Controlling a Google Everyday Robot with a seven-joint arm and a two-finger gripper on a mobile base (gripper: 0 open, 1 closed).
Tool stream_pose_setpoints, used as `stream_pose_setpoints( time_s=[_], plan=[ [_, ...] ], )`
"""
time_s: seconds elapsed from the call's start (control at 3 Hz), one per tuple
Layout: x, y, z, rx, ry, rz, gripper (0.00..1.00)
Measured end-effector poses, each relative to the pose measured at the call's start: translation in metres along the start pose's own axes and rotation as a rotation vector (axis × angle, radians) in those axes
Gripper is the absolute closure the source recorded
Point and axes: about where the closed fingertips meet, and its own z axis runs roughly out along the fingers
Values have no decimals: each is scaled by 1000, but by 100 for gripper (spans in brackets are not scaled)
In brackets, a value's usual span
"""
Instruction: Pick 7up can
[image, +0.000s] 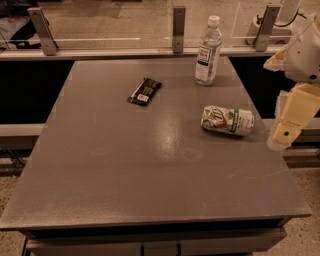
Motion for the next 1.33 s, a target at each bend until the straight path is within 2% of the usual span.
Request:
stream_pose_setpoints(
  time_s=[0.33,0.67,1.0,1.33],
  plan=[
    [-23,-24,26,-59,3,-36,0],
    [-50,-36,63,-105,60,-85,0],
    [-61,-38,104,-130,166,-123,0],
    [-58,-32,130,-142,254,-144,0]
  ],
)
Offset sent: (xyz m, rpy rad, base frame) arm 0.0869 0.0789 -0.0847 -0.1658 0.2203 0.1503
